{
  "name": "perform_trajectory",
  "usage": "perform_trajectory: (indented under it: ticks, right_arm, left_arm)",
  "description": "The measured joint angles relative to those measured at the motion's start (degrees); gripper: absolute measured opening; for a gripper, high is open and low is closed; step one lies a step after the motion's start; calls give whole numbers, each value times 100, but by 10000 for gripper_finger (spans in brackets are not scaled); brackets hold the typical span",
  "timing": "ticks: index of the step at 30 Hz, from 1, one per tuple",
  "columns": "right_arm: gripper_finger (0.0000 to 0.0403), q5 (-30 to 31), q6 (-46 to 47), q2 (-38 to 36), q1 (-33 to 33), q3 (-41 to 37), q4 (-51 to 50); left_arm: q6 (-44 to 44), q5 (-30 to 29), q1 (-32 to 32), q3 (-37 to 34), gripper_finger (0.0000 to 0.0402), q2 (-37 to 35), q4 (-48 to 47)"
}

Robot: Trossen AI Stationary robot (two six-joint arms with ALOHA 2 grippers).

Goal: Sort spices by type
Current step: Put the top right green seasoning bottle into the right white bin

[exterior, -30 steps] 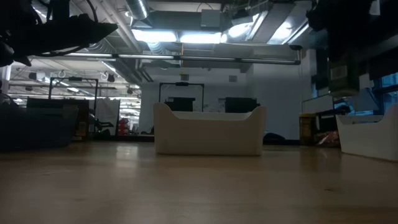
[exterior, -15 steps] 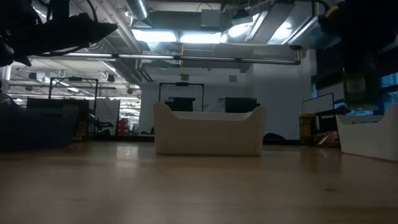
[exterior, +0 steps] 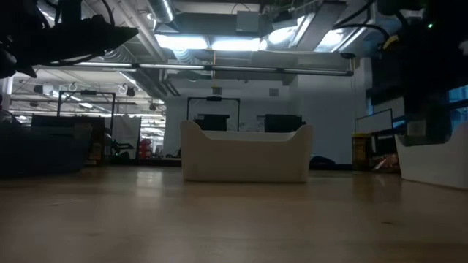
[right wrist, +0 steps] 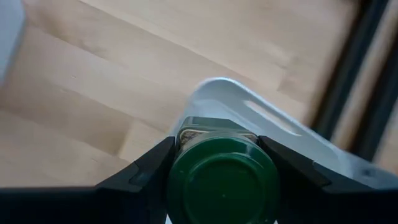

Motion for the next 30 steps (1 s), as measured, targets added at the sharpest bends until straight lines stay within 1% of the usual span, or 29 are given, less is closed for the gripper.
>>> perform_trajectory:
  ticks: [3, 12, 19, 30]
  right_arm:
    - [207, -17, 39, 23, -1, -212, 350]
    - [207, -38, 213, 103, -2, -551, 391]
    - [207, 125, 255, 103, -2, -600, 625]
    - [208, 164, 255, 246, -2, -597, 633]
  left_arm:
    - [-2, 0, 0, 0, 1, -1, 0]
    - [-109, 1, 1, 0, 1, 0, 0]
    - [-109, 0, 1, 0, 1, -2, 0]
    - [-109, 0, 1, 0, 1, -1, 2]
